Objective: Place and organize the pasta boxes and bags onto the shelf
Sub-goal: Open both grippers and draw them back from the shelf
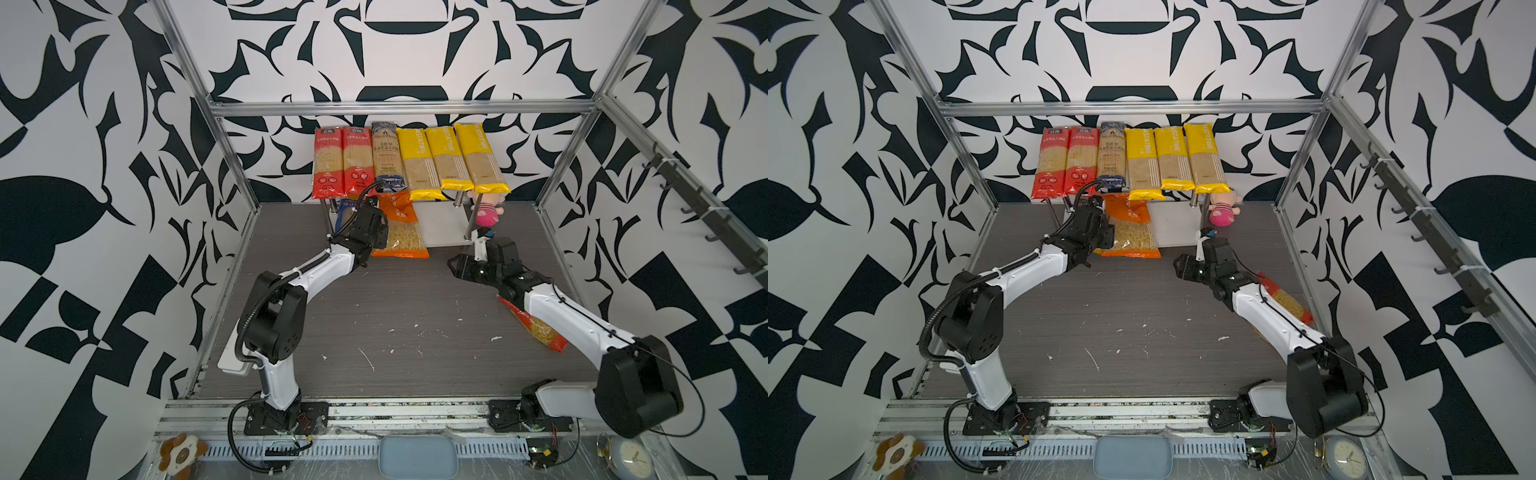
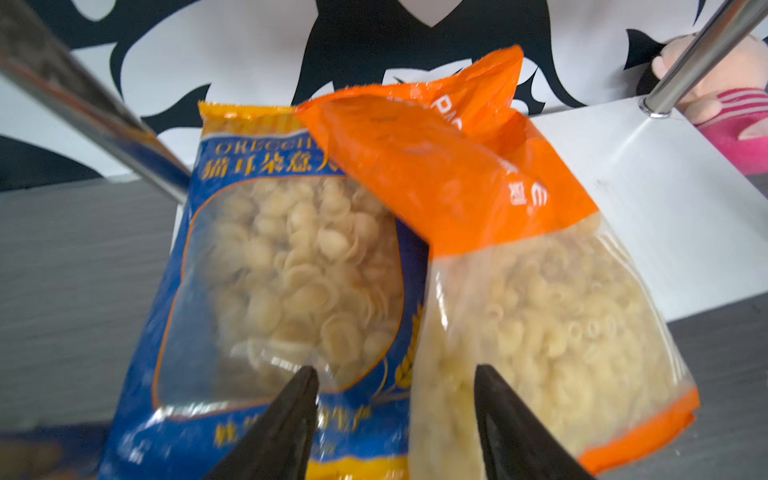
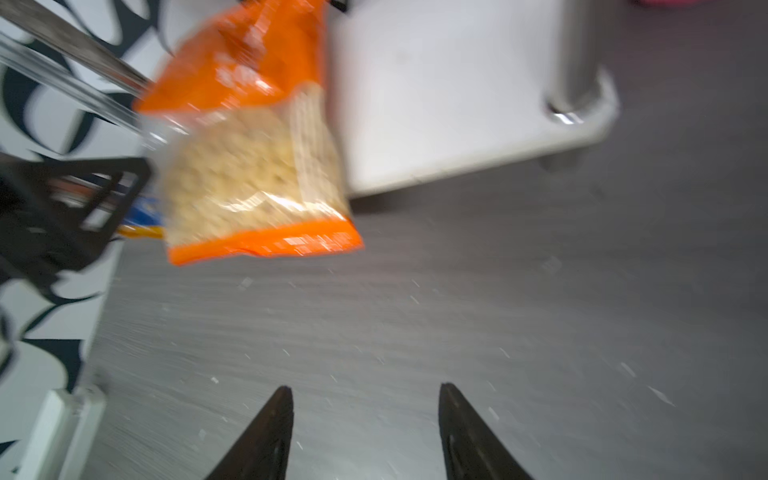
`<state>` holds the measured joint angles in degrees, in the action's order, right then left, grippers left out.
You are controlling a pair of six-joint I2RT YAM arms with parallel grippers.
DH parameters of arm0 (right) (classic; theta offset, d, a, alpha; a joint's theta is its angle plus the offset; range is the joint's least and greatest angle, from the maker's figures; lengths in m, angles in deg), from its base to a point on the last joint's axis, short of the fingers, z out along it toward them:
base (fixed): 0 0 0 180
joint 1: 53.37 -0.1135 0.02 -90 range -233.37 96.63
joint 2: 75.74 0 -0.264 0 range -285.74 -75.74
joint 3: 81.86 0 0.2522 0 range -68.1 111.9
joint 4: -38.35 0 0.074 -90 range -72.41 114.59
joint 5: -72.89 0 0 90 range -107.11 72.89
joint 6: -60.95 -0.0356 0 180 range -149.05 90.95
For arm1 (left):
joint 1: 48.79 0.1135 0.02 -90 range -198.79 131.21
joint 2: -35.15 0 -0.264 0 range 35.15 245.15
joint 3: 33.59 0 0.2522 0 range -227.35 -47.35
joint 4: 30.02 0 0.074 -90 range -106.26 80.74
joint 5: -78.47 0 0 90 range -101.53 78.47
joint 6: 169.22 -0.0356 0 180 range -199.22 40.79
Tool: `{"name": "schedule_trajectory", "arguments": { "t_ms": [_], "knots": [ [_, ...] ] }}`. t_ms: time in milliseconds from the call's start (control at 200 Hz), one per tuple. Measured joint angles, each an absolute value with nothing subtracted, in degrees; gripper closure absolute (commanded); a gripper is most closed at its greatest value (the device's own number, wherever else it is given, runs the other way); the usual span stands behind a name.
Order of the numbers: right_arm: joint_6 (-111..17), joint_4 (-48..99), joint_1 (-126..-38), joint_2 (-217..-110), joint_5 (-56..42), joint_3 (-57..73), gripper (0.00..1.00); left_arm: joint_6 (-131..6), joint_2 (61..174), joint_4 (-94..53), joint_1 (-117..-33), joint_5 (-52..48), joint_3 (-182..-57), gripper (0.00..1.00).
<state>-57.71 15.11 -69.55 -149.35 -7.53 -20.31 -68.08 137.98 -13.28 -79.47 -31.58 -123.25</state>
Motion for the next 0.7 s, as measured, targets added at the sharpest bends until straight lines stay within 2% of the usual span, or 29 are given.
{"name": "schedule_trajectory", "arguments": {
  "t_ms": [325,525,700],
  "knots": [
    [-54.3,-5.3,-55.5,-144.6,-21.4,-22.4,0.29,-65.0,124.9,-14.2,-82.2,-31.0,-109.0,0.35],
    [-55.3,-8.6,-48.7,-140.1,-29.0,-24.7,0.25,-62.9,118.5,-14.5,-84.4,-30.7,-105.2,0.35],
    [-56.6,-7.5,-44.2,-141.1,-29.4,-27.7,0.27,-60.2,114.1,-14.7,-88.9,-31.2,-101.7,0.35]
  ]
}}
